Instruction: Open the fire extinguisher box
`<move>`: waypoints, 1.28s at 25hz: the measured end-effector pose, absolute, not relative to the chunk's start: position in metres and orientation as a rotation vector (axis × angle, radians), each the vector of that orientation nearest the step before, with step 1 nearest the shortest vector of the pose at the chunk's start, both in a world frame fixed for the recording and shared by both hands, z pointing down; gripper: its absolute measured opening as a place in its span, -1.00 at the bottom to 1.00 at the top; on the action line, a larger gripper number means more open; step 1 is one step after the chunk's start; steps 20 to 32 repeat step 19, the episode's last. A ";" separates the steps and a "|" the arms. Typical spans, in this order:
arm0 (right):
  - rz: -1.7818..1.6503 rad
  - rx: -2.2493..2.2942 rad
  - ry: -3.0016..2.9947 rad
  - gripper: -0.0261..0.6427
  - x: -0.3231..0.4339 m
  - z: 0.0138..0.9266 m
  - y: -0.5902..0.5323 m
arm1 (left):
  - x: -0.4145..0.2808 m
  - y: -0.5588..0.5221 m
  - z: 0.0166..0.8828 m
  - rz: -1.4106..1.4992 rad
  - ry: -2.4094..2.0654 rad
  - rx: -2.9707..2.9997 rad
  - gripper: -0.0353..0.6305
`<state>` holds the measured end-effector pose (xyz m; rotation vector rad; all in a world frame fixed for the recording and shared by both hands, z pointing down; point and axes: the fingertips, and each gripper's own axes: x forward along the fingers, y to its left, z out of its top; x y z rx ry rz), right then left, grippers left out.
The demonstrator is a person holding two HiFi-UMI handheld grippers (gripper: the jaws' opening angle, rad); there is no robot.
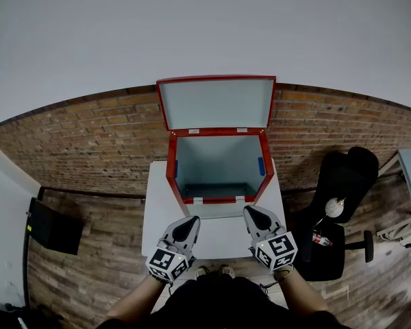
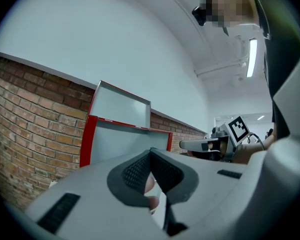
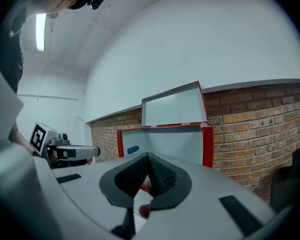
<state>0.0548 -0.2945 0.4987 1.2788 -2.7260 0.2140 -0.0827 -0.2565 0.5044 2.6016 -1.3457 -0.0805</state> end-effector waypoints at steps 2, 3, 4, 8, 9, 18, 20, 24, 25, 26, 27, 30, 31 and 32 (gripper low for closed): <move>0.214 1.285 -2.725 -0.87 0.056 0.499 -0.296 | -0.083 -0.258 0.504 -0.085 -1.348 2.605 -0.75; 0.214 1.286 -2.724 -0.87 0.057 0.500 -0.297 | -0.083 -0.258 0.505 -0.084 -1.349 2.605 -0.75; 0.214 1.287 -2.723 -0.87 0.057 0.500 -0.298 | -0.083 -0.259 0.505 -0.082 -1.351 2.604 -0.75; 0.214 1.292 -2.719 -0.87 0.059 0.500 -0.299 | -0.083 -0.261 0.502 -0.088 -1.359 2.603 -0.75; 0.214 1.293 -2.719 -0.87 0.059 0.500 -0.300 | -0.083 -0.261 0.502 -0.088 -1.361 2.602 -0.75; 0.225 1.292 -2.708 -0.87 0.062 0.509 -0.301 | -0.082 -0.265 0.506 -0.078 -1.367 2.594 -0.75; 0.225 1.291 -2.707 -0.87 0.062 0.510 -0.301 | -0.082 -0.266 0.506 -0.080 -1.371 2.595 -0.75; 0.225 1.291 -2.707 -0.87 0.062 0.510 -0.301 | -0.082 -0.266 0.506 -0.080 -1.371 2.595 -0.75; 0.225 1.291 -2.707 -0.87 0.062 0.510 -0.301 | -0.082 -0.266 0.506 -0.080 -1.371 2.595 -0.75; 0.225 1.291 -2.707 -0.87 0.062 0.510 -0.301 | -0.082 -0.266 0.506 -0.080 -1.371 2.595 -0.75; 0.225 1.291 -2.707 -0.87 0.062 0.510 -0.301 | -0.082 -0.266 0.506 -0.080 -1.371 2.595 -0.75; 0.225 1.291 -2.707 -0.87 0.062 0.510 -0.301 | -0.082 -0.266 0.506 -0.080 -1.371 2.595 -0.75; 0.225 1.291 -2.707 -0.87 0.062 0.510 -0.301 | -0.082 -0.266 0.506 -0.080 -1.371 2.595 -0.75; 0.225 1.291 -2.707 -0.87 0.062 0.510 -0.301 | -0.082 -0.266 0.506 -0.080 -1.371 2.595 -0.75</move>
